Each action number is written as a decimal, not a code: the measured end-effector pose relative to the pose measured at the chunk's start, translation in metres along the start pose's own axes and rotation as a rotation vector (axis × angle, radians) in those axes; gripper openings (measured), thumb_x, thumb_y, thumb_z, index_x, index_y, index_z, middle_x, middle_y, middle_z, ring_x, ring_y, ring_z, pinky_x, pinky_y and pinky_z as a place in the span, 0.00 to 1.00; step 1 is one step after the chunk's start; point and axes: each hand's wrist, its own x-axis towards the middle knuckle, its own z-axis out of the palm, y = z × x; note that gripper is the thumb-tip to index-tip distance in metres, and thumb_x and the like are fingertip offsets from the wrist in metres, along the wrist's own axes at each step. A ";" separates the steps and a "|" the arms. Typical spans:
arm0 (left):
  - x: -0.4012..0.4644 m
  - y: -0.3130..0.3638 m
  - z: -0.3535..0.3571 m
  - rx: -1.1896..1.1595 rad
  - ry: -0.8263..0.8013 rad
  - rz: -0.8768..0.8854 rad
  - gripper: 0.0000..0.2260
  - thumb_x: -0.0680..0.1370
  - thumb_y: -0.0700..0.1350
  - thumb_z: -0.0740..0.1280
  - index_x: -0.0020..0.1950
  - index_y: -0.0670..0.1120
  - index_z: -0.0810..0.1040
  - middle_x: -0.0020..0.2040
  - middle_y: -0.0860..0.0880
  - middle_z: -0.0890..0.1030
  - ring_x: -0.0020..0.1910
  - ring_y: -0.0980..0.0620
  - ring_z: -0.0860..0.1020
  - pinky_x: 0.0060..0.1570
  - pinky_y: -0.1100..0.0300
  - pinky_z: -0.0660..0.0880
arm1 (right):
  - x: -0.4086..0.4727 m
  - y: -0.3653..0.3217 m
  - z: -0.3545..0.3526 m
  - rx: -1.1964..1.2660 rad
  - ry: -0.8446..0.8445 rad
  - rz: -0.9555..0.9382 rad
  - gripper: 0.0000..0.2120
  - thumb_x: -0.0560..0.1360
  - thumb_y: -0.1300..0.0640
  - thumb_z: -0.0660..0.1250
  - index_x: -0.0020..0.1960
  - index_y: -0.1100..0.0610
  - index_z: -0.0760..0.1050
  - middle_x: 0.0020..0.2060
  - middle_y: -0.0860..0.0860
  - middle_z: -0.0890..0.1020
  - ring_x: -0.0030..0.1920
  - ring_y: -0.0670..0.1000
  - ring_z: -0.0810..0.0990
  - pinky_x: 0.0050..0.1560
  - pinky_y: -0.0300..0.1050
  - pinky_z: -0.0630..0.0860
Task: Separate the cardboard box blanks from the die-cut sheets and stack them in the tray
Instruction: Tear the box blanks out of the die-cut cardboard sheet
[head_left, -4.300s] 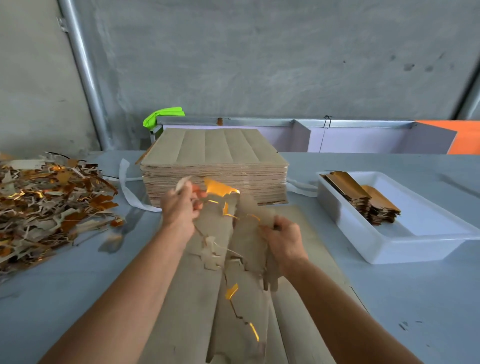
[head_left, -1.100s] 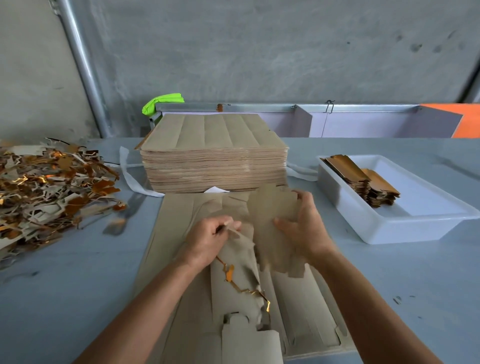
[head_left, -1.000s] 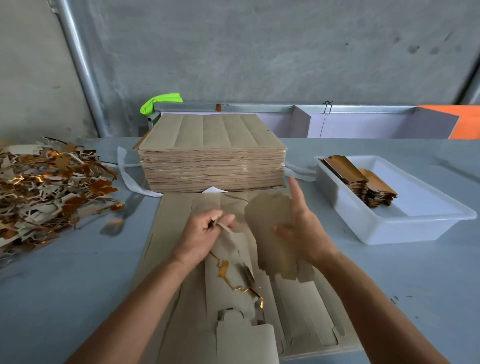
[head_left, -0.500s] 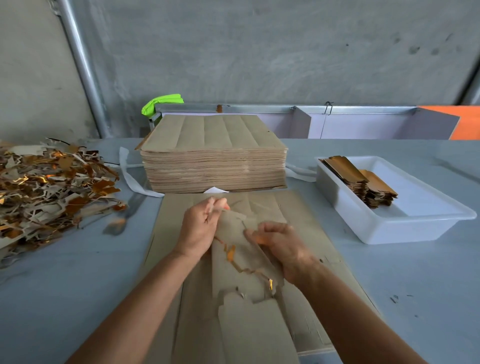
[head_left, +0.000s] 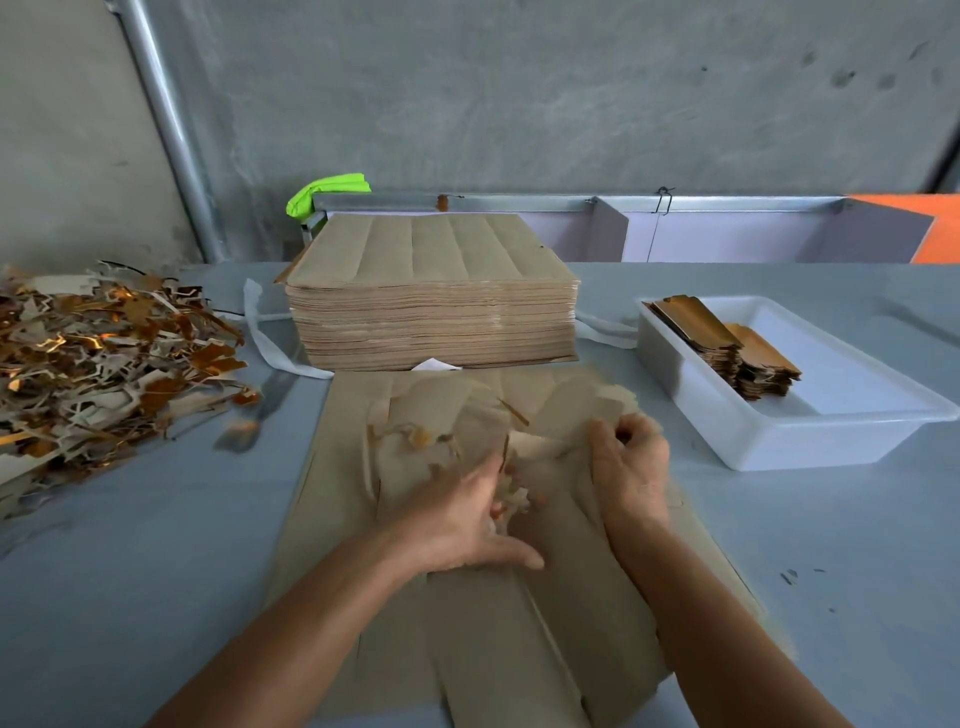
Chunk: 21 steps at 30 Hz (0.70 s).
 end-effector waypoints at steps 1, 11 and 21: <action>0.000 -0.002 0.003 -0.018 -0.020 -0.005 0.27 0.62 0.61 0.77 0.50 0.53 0.66 0.38 0.59 0.73 0.37 0.59 0.73 0.35 0.64 0.68 | 0.000 -0.002 -0.001 0.016 0.038 -0.006 0.08 0.76 0.60 0.61 0.39 0.63 0.69 0.31 0.53 0.70 0.35 0.53 0.68 0.31 0.45 0.66; 0.001 -0.023 -0.027 -0.325 -0.044 0.087 0.09 0.71 0.41 0.74 0.34 0.50 0.77 0.31 0.55 0.71 0.30 0.62 0.67 0.35 0.66 0.64 | 0.031 0.002 -0.043 0.028 0.280 -0.054 0.02 0.79 0.63 0.55 0.51 0.61 0.64 0.36 0.49 0.67 0.42 0.53 0.67 0.42 0.44 0.62; 0.004 -0.028 -0.053 -0.364 -0.007 0.115 0.06 0.72 0.39 0.72 0.44 0.50 0.83 0.42 0.55 0.76 0.45 0.53 0.75 0.50 0.63 0.72 | 0.014 -0.002 -0.045 -0.585 -0.443 -0.442 0.17 0.80 0.63 0.58 0.64 0.51 0.74 0.61 0.55 0.75 0.56 0.49 0.73 0.54 0.37 0.70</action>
